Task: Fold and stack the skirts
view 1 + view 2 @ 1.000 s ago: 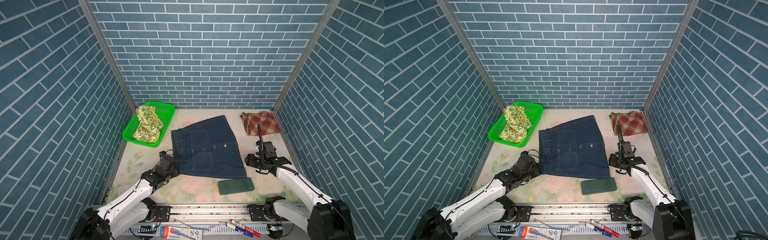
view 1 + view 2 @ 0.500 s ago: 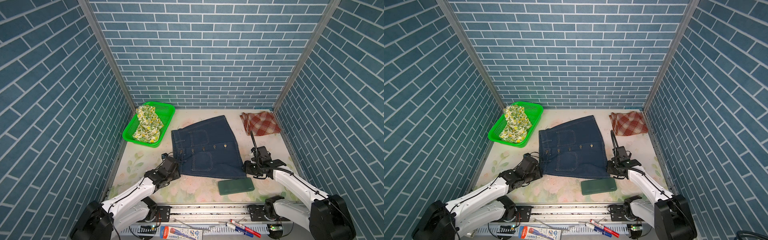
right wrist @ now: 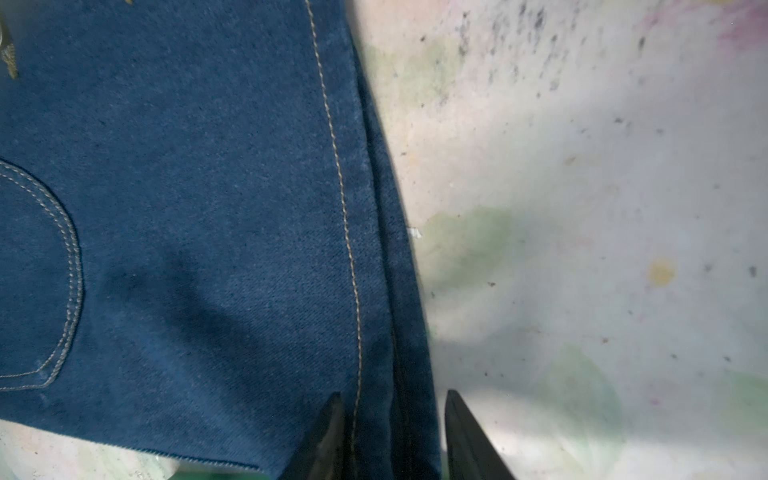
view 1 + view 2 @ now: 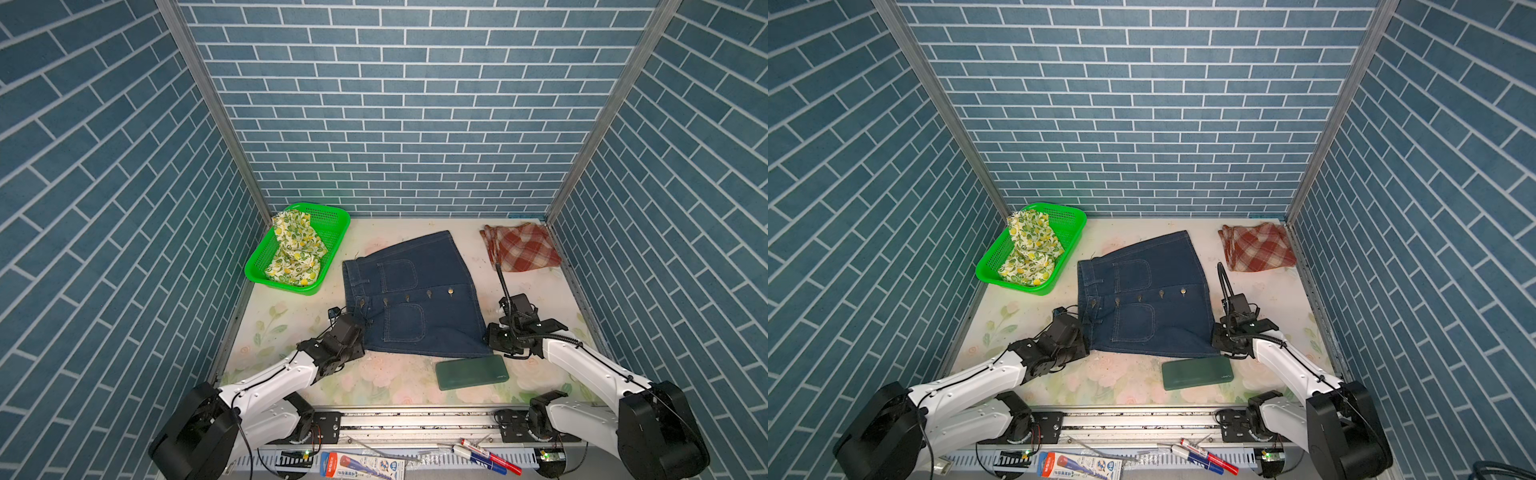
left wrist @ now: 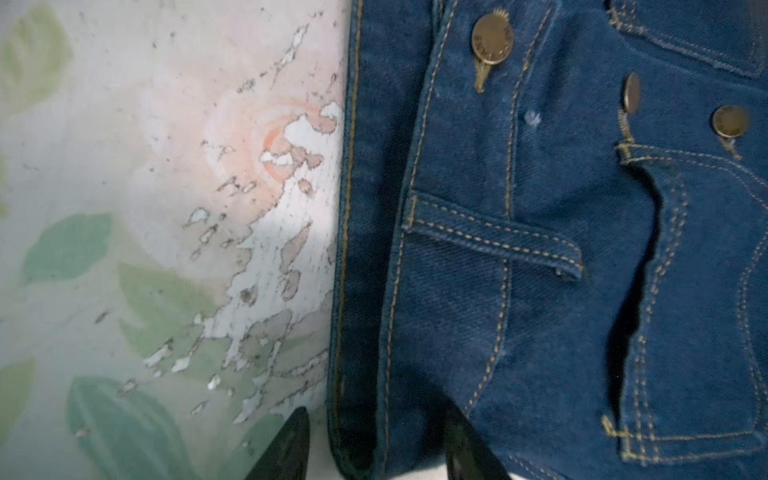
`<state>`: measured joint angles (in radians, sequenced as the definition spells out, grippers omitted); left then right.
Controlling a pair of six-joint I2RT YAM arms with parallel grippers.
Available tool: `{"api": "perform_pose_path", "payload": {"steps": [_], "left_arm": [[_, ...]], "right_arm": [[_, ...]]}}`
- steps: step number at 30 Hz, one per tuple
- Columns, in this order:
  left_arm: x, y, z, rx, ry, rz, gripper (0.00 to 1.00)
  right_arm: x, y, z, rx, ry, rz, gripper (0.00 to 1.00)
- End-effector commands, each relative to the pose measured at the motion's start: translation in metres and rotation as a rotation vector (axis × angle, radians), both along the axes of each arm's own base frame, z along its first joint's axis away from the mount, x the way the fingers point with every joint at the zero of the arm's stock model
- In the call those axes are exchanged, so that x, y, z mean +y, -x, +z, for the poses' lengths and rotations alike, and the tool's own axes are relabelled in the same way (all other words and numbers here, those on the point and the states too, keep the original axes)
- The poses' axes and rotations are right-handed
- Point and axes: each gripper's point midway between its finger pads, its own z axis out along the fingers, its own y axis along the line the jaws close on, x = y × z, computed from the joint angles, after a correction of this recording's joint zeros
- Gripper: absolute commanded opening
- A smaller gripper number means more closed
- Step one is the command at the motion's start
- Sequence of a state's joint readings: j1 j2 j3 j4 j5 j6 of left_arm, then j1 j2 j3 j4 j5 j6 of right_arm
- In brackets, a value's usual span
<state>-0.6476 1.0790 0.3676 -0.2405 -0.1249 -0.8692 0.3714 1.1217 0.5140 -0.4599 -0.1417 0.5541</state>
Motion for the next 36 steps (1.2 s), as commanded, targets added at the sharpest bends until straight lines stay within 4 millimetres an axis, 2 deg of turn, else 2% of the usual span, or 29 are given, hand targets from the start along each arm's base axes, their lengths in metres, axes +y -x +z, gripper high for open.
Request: {"api": "perform_pose_path", "payload": {"steps": [1,2,3,5,6,11,16,23,30,36], "left_arm": [[0.004,0.007,-0.013,0.032,-0.028,-0.005,0.47],[0.004,0.008,-0.014,0.035,-0.029,-0.007,0.42],[0.003,0.007,-0.014,0.035,-0.032,-0.01,0.32],[0.003,0.007,-0.014,0.033,-0.039,-0.017,0.06],[0.003,0.007,-0.013,0.032,-0.045,-0.021,0.0],[-0.004,0.007,-0.012,0.021,-0.044,-0.038,0.0],[-0.012,0.009,-0.016,0.026,-0.058,-0.062,0.0],[-0.017,0.009,-0.018,0.037,-0.081,-0.083,0.0],[-0.004,0.007,-0.002,0.005,-0.147,-0.079,0.0],[-0.017,0.002,-0.004,0.024,-0.131,-0.109,0.0]], "right_arm": [[-0.005,0.006,-0.004,0.022,0.018,-0.027,0.42],[-0.004,0.004,-0.002,0.016,0.018,-0.026,0.42],[-0.003,0.001,0.001,0.008,0.015,-0.026,0.43],[-0.005,-0.004,0.006,-0.011,0.033,-0.031,0.43],[-0.006,-0.009,0.011,-0.027,0.043,-0.029,0.44],[-0.003,-0.042,0.034,-0.106,0.075,-0.034,0.48],[0.007,-0.082,0.038,-0.151,0.072,-0.037,0.51],[0.025,-0.148,0.029,-0.183,0.032,-0.047,0.52],[0.038,-0.195,0.007,-0.162,0.036,-0.044,0.52],[0.056,-0.24,-0.008,-0.152,0.015,-0.053,0.52]]}}
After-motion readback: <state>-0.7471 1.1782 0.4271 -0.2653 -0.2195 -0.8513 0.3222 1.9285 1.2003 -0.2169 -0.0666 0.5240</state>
